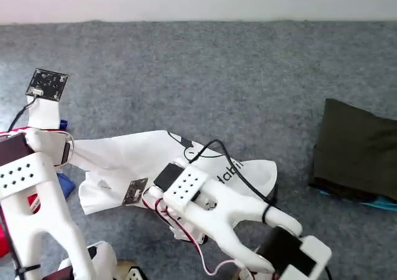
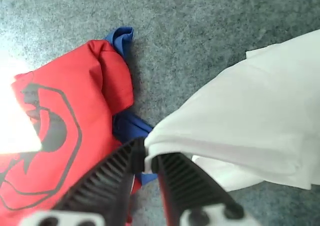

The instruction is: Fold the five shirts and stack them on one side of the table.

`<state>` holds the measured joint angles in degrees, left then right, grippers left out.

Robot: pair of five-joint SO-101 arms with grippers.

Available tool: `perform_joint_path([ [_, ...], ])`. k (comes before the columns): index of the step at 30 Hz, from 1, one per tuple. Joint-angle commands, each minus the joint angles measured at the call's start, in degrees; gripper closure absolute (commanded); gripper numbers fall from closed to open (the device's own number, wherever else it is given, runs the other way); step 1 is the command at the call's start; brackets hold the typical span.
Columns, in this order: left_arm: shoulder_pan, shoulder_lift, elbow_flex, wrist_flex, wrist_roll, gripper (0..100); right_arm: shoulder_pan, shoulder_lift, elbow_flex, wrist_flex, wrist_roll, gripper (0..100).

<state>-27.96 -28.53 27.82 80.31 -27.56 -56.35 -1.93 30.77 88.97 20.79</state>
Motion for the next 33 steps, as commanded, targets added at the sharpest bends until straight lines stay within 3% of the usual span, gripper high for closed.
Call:
perform_joint_path([
  [1, -0.18, -1.32, -0.13, -0.7, 0.35, 98, -0.84, 3.47, -2.02, -2.33, -2.11, 71.5],
  [7, -0.18, -1.32, -0.13, -0.7, 0.35, 98, -2.68, 10.24, -2.02, -5.49, -4.31, 72.3],
  [13, -0.18, -1.41, -0.13, -0.62, 0.35, 98, -1.8, 12.53, -2.9, -6.99, -3.78, 93.1],
  [19, -0.18, -1.58, -0.13, -0.44, 0.35, 98, 6.73, 12.44, -7.12, -4.26, -3.16, 96.9],
  [28, -0.09, -1.67, -0.48, -0.62, 0.35, 98, 20.0, 6.81, -21.98, 6.9, 6.59, 98.9],
  [33, 0.09, -1.67, -0.48, -0.62, 0.35, 98, 28.35, 9.89, -31.12, 4.35, 11.52, 98.7],
])
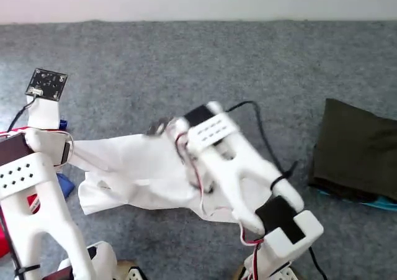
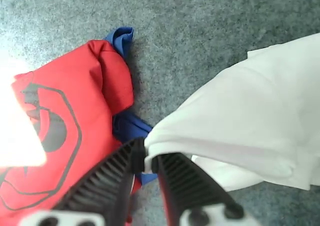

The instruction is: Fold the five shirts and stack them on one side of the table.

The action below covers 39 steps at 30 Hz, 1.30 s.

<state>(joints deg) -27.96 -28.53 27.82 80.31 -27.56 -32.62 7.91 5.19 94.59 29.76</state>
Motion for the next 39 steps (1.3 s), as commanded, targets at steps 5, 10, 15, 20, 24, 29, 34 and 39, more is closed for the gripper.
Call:
perform_joint_path([
  [5, 0.09, -1.67, -0.48, -0.44, 0.35, 98, 9.19, 9.89, -14.51, -0.04, 2.9, 93.1],
  [10, 0.09, -1.67, -0.13, -0.26, 0.35, 98, 8.84, 12.44, -25.58, 8.4, 2.73, 82.7],
  [15, 0.09, -1.67, -0.4, -0.35, 0.35, 98, 8.75, 10.68, -25.76, 8.48, 2.81, 82.6],
  [20, 0.09, -1.67, -0.4, -0.35, 0.35, 98, 6.81, 9.36, -21.98, 8.4, 3.08, 82.8],
  [24, 0.09, -1.67, -0.4, -0.35, 0.35, 98, 6.02, 11.47, -18.55, 8.22, 3.25, 83.3],
  [29, 0.09, -1.41, -0.31, -0.35, 0.35, 98, 6.2, 16.48, -18.55, 6.9, 7.3, 94.6],
  [34, 0.09, -1.58, -0.31, -0.26, 0.35, 98, 13.41, 22.81, -24.09, -1.45, 9.23, 98.7],
  [39, 0.09, -1.58, -0.31, -0.26, 0.35, 98, 18.77, 29.93, -39.47, -4.0, 9.32, 98.7],
])
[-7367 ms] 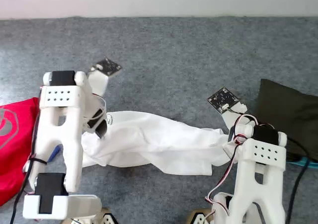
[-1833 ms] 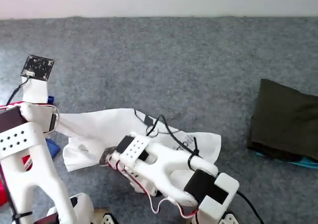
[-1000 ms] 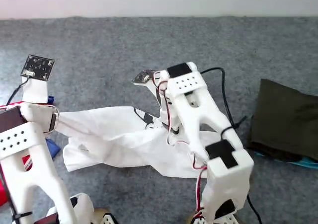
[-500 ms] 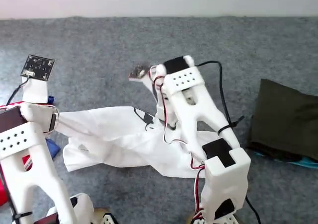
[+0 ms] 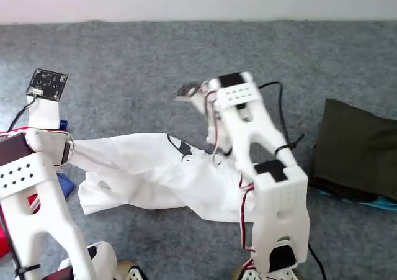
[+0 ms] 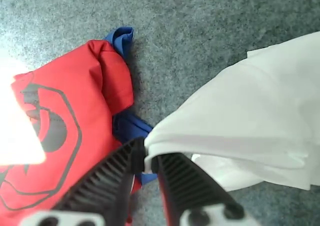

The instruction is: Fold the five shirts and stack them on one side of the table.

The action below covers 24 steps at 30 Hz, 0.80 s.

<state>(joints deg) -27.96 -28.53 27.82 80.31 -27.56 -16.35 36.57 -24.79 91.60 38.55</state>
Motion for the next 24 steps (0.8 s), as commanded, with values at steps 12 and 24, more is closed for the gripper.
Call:
perform_joint_path([
  [12, 0.09, -1.67, -0.48, -0.26, 0.35, 98, 0.4, 2.51, -25.14, 11.47, 0.26, 92.6],
  [24, 0.09, -1.67, -0.22, -0.26, 0.35, 98, 2.24, 1.01, -19.6, 11.38, -2.11, 79.4],
])
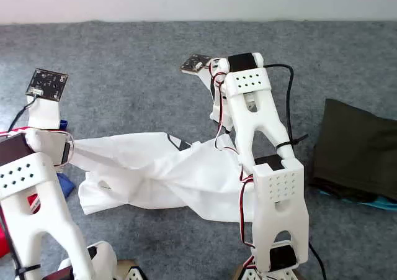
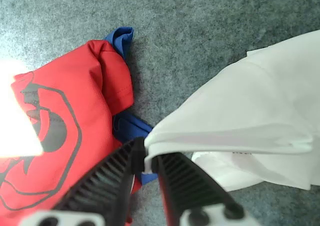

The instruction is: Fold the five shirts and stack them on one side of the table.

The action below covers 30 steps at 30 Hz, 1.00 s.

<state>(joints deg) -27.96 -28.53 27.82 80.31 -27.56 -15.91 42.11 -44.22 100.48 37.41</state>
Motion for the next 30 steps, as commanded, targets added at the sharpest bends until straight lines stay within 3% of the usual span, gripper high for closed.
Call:
perform_joint_path([
  [1, 0.09, -1.67, -0.31, -0.26, 0.35, 98, 2.59, -4.97, -0.44, 2.51, -1.05, 79.4],
  [12, 0.09, -1.32, -0.48, -0.26, 0.35, 98, 14.99, -1.54, -13.19, 1.63, -1.23, 79.4],
  [21, 0.09, -1.41, -0.4, -0.26, 0.35, 98, 4.26, -2.95, -7.65, 2.59, -6.77, 78.6],
  [26, 0.09, -1.58, -0.22, -0.26, 0.35, 98, 0.04, -3.74, -0.35, 2.68, -11.96, 66.2],
  [30, 0.09, -1.49, -0.22, -0.26, 0.35, 98, -3.3, -6.64, 6.59, 2.68, -12.04, 66.0],
])
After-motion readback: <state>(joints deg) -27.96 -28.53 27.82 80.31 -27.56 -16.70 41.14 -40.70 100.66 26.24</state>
